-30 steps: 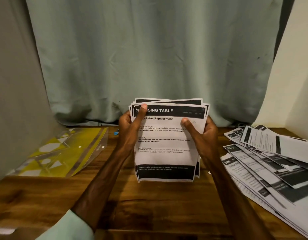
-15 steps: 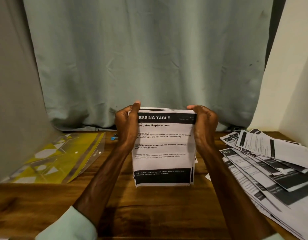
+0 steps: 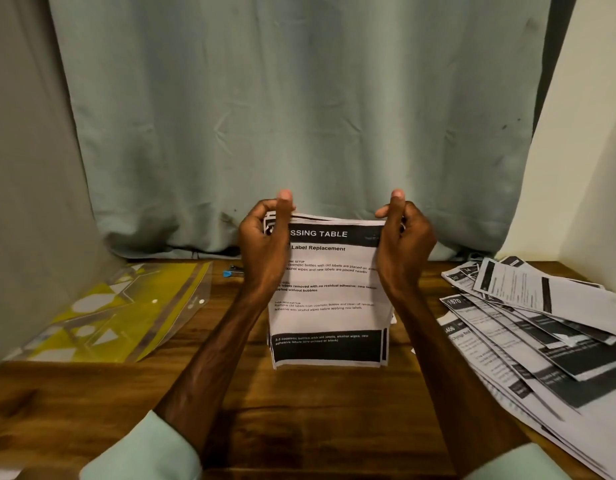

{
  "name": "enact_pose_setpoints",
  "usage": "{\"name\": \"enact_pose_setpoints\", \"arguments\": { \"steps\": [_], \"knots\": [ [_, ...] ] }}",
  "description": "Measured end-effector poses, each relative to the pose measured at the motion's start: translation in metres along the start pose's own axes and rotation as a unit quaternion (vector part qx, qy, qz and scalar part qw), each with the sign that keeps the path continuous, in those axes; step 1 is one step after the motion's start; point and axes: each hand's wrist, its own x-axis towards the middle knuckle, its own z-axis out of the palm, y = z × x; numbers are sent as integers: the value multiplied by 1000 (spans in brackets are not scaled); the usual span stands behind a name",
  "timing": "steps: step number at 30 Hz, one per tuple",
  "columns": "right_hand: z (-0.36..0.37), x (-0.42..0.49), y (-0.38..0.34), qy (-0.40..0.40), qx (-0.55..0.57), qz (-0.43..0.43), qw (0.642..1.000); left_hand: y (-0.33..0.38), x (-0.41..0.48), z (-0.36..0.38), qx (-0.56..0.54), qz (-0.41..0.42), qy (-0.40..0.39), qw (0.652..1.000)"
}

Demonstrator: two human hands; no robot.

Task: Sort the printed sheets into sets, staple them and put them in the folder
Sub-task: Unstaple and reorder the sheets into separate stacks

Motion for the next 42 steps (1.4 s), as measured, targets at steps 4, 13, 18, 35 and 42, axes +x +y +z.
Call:
{"name": "enact_pose_setpoints", "arguments": {
  "steps": [4,13,18,35,42],
  "knots": [
    [3,8,6,11,0,-13,1000,-4,-10,-16,-7,-3,-89,996],
    [-13,1,13,-102,128,92,982,-27,-17,-24,38,-128,-113,985],
    [-46,-30,47,-261,217,286,896,-27,-15,-14,24,-111,-82,990],
    [-78,-83,77,-295,94,315,897,-42,-48,-18,17,-146,-76,986],
    [-64,-36,62,-355,123,312,873,-56,-21,-16,72,-240,-142,958]
  ]
}}
